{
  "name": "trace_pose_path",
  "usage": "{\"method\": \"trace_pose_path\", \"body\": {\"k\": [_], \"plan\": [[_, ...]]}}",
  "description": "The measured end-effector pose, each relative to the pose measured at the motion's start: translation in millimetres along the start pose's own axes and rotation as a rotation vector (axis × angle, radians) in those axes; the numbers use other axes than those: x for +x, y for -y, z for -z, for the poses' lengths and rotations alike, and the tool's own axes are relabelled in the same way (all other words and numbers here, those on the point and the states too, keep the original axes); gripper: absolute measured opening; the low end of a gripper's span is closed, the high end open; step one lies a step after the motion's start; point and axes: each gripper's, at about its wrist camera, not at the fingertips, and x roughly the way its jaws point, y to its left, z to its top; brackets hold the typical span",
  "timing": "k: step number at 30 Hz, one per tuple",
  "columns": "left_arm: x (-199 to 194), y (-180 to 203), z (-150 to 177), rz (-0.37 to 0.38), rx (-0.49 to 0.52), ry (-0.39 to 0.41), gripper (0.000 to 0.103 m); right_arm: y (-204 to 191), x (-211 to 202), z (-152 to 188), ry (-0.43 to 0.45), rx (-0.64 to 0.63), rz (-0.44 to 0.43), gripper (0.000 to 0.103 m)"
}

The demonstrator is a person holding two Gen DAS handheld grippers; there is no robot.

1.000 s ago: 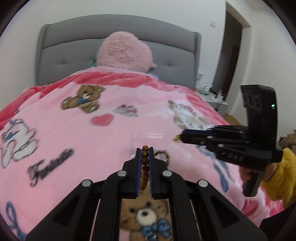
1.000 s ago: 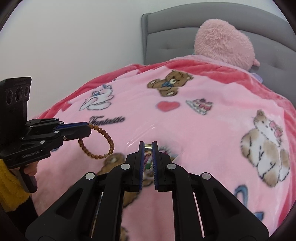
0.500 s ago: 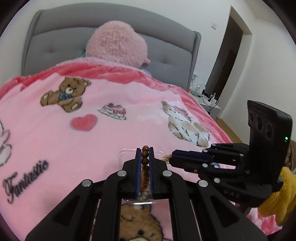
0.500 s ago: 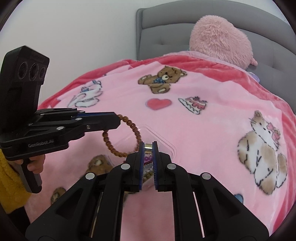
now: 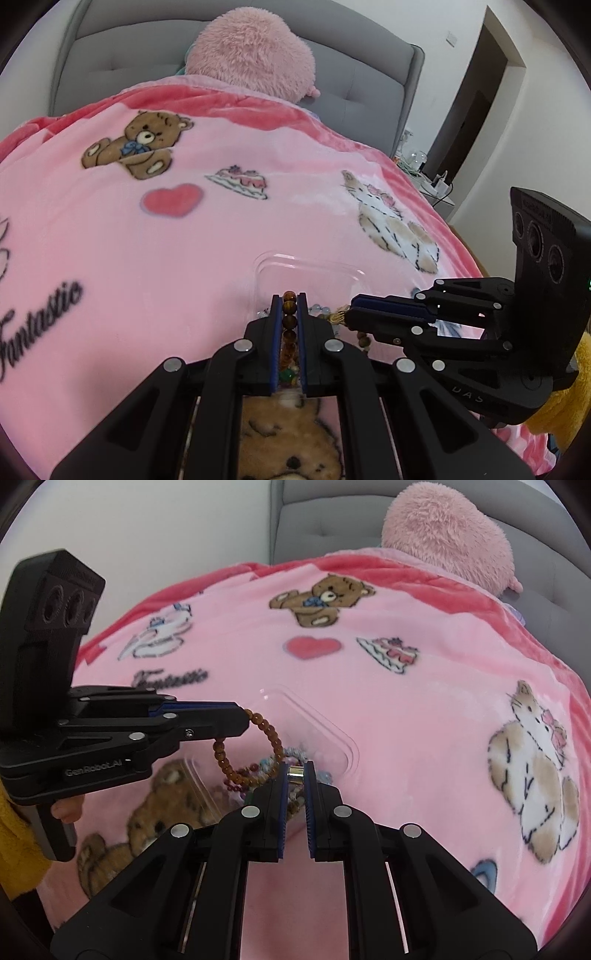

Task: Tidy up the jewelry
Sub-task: 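Carry both items over the clear box and open both tools to drop them, then move both open tools back toward the silver ring on the bear's bow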

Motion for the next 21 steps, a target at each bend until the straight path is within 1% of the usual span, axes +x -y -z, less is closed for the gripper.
{"method": "trace_pose_path", "body": {"k": [3, 7, 9, 11, 17, 19, 21], "plan": [[4, -2, 4, -0.008, -0.006, -0.010, 0.007, 0, 1, 2, -0.005, -0.001, -0.005, 0.009], [3, -6, 5, 0.001, -0.029, -0.009, 0.007, -4, -1, 3, -0.001, -0.019, 0.003, 0.009], [3, -7, 5, 0.001, -0.031, -0.014, 0.011, -6, -2, 3, 0.004, -0.024, 0.004, 0.009], [2, -7, 5, 0.004, -0.037, -0.013, 0.020, -5, -5, 3, 0.014, -0.017, 0.002, 0.010], [0, -6, 7, 0.002, -0.035, -0.010, 0.021, 3, -21, 5, 0.052, 0.030, 0.001, 0.010], [-3, -7, 7, 0.008, -0.040, -0.012, 0.021, 6, -31, 7, 0.066, 0.042, -0.006, 0.013], [-9, -6, 8, 0.014, -0.032, -0.004, 0.026, 7, -39, 9, 0.079, 0.048, -0.020, 0.018]]}}
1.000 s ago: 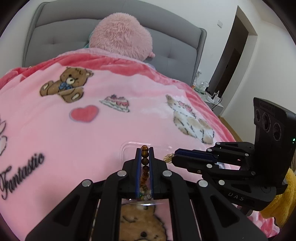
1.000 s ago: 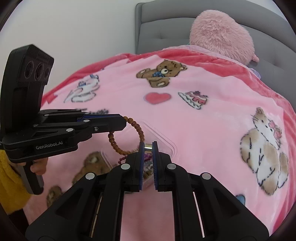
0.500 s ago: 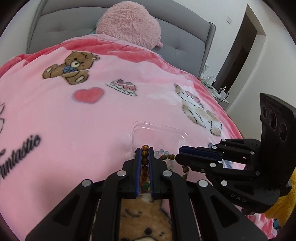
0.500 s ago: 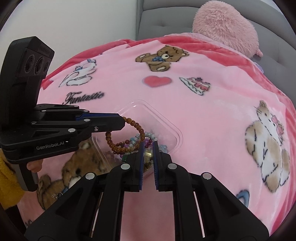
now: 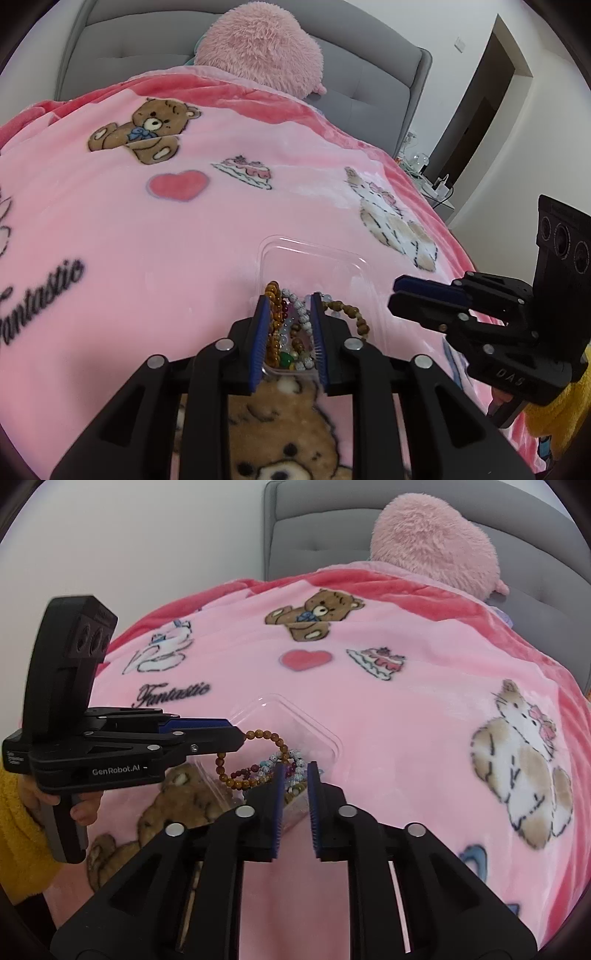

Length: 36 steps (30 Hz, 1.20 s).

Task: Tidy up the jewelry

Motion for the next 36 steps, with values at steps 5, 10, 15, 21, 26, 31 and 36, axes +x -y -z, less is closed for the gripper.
{"method": "trace_pose_path", "body": {"k": [5, 10, 15, 21, 26, 31, 36], "plan": [[-14, 3, 4, -0.004, 0.015, 0.006, 0.028, -3, -17, 6, 0.031, 0.011, -0.061, 0.019], [-23, 2, 13, -0.021, 0.017, -0.004, 0.029, -12, -24, 13, 0.037, -0.008, -0.128, 0.019], [-36, -2, 26, -0.021, 0.004, -0.018, 0.029, -24, -32, 23, 0.039, -0.018, -0.219, 0.028], [-56, -2, 63, -0.042, 0.017, -0.065, 0.033, -42, -21, 38, -0.029, -0.064, -0.280, 0.028], [-69, 10, 98, -0.055, 0.112, -0.141, 0.034, -60, -5, 54, -0.095, -0.128, -0.386, 0.028], [-70, 18, 129, -0.064, 0.219, -0.217, 0.034, -77, 8, 66, -0.175, -0.262, -0.456, 0.028], [-72, 18, 147, -0.057, 0.245, -0.234, 0.033, -87, 23, 75, -0.259, -0.337, -0.526, 0.020]]}}
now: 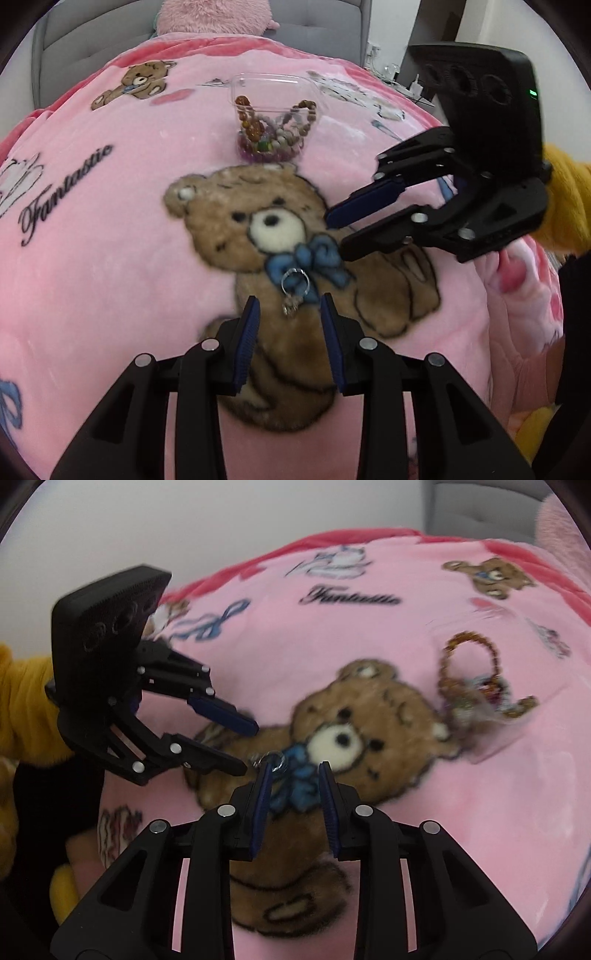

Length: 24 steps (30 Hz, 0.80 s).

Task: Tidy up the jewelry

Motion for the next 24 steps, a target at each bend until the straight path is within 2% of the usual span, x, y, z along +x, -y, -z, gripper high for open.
{"method": "trace_pose_path", "body": {"k": [3, 7, 9, 11, 14, 21, 24], "plan": [[1, 2, 3, -0.007, 0.018, -0.007, 0.034, 5, 12, -4, -0.051, 0.032, -0.053, 0.020], [2, 1, 1, -0.011, 0.017, 0.001, 0.033, 11, 20, -10, -0.058, 0.088, -0.080, 0.020], [5, 1, 0, -0.018, 0.027, -0.006, 0.030, 12, 24, -12, -0.063, 0.100, -0.091, 0.020], [7, 1, 0, -0.023, 0.031, -0.005, 0.021, 11, 25, -12, -0.063, 0.101, -0.107, 0.020], [9, 0, 0, -0.028, 0.037, -0.009, 0.014, 10, 27, -15, -0.074, 0.101, -0.119, 0.020], [9, 4, 2, -0.043, 0.063, -0.014, 0.010, 14, 35, -15, -0.109, 0.145, -0.152, 0.020], [9, 2, 3, -0.042, 0.058, -0.012, 0.010, 17, 42, -17, -0.111, 0.163, -0.146, 0.014]]}}
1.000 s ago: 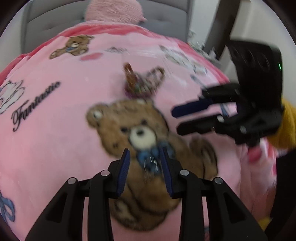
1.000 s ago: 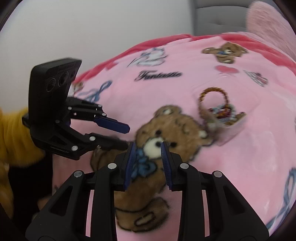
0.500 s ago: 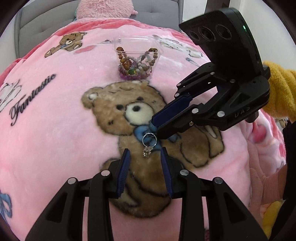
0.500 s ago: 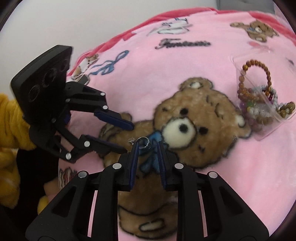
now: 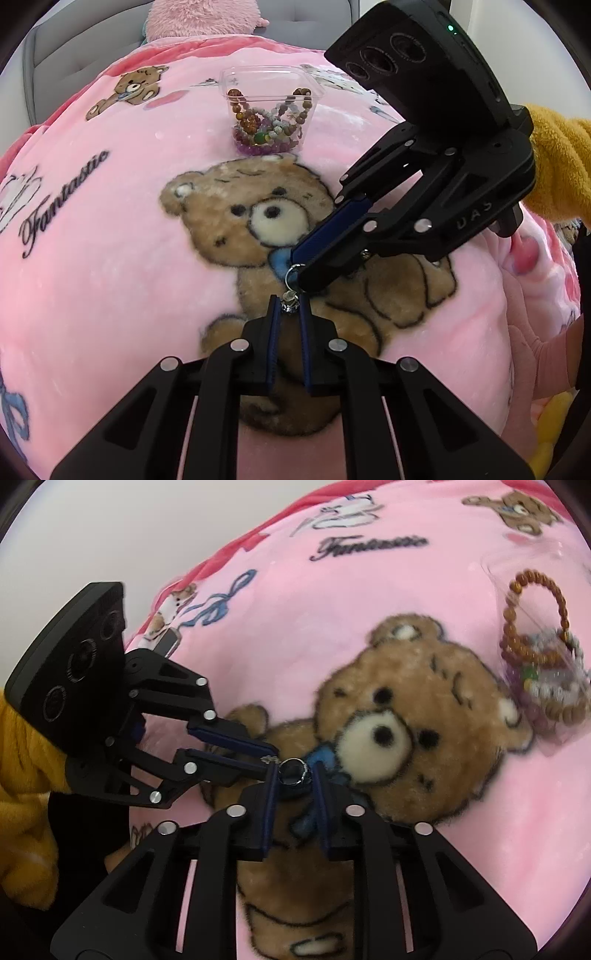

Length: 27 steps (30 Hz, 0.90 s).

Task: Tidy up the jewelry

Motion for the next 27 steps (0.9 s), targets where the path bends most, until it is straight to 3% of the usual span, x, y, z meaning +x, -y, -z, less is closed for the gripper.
{"method": "trace_pose_path", "body": {"k": [3, 27], "plan": [[0, 0, 0, -0.001, 0.001, 0.000, 0.010, 4, 0, 1, 0.007, 0.014, 0.000, 0.008], [-5, -5, 2, -0.004, -0.012, 0.024, 0.008, 3, -11, 6, 0.067, 0.023, 0.023, 0.005]]}}
